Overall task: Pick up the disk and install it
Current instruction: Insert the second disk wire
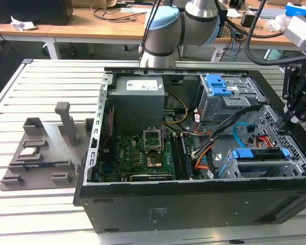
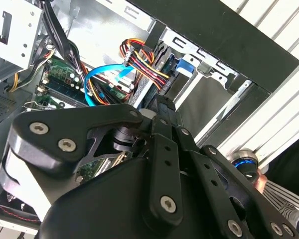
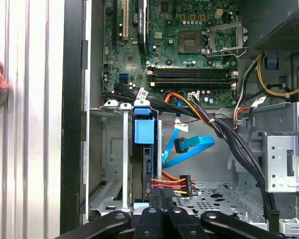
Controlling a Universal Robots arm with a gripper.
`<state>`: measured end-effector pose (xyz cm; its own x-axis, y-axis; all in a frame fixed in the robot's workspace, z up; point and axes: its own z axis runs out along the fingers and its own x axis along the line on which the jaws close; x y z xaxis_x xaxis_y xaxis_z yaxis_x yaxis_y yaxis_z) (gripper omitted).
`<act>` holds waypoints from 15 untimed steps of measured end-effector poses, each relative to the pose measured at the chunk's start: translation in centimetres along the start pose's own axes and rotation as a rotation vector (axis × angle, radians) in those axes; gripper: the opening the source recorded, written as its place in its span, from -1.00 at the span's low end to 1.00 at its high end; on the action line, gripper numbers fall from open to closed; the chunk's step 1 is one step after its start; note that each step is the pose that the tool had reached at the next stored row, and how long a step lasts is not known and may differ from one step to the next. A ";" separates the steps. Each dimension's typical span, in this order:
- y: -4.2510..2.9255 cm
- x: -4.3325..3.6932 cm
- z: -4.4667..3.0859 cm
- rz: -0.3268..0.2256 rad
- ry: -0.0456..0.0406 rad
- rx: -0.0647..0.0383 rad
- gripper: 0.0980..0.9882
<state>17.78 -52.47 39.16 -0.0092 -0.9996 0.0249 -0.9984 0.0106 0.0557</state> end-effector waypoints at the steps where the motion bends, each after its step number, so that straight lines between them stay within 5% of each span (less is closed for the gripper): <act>1: 0.00 0.00 0.00 0.000 0.0000 0.000 -0.96; 6: 0.00 0.00 -0.03 0.000 0.0000 0.000 -0.28; 15: 0.91 -0.05 0.02 0.000 -0.0001 0.000 -0.28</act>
<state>16.87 -52.40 39.18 -0.0093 -0.9996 0.0248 -0.9984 0.0107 0.0557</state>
